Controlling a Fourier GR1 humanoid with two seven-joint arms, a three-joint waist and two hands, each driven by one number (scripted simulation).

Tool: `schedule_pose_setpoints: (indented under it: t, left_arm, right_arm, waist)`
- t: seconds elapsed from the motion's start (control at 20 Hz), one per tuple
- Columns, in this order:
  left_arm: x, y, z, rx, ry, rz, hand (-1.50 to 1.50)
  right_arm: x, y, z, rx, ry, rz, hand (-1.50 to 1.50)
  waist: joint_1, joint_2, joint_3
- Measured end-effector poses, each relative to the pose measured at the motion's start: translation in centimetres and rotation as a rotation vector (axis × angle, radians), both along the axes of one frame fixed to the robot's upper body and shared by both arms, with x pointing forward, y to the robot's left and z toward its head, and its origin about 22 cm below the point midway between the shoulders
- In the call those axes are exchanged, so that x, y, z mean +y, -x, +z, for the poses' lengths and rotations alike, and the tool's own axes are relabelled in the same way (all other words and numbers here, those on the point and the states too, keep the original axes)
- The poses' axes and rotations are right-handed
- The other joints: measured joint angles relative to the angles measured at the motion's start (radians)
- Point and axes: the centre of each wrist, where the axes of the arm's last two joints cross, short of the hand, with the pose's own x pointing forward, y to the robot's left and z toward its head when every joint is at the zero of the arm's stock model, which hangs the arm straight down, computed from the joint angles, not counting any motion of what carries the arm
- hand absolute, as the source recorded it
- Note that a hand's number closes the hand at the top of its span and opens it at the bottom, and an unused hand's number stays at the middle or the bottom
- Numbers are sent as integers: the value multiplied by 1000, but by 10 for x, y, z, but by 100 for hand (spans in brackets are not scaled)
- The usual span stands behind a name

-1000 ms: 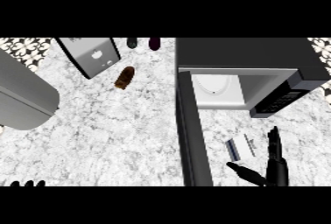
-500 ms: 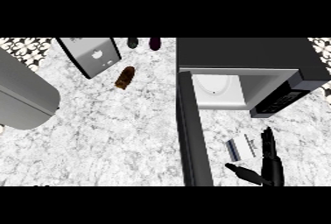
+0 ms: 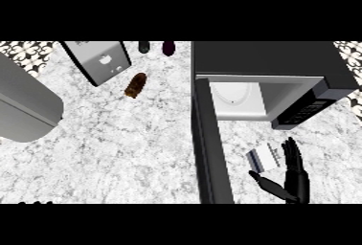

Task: Pick up the milk, place it into the microwave and close the microwave

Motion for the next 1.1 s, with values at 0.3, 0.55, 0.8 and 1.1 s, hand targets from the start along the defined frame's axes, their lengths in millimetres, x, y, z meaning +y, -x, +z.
schedule_pose_setpoints:
  t: [0.3,0.55,0.8,1.1]
  left_arm:
    - [3,-2,-2,-2,1,1,-150]
    - [11,-5,-4,-4,-1,6,-150]
    - [12,1,2,-6,1,-1,-150]
    - [12,0,-1,-10,0,9,-150]
  right_arm:
    - [2,-9,2,-50,-77,34,150]
    - [6,-18,5,-78,-138,59,150]
    - [-25,-34,22,-75,-163,183,150]
    - [-45,-52,43,-61,-176,353,150]
  waist:
    - [0,4,5]
    - [0,6,10]
    - [6,7,15]
    - [1,6,15]
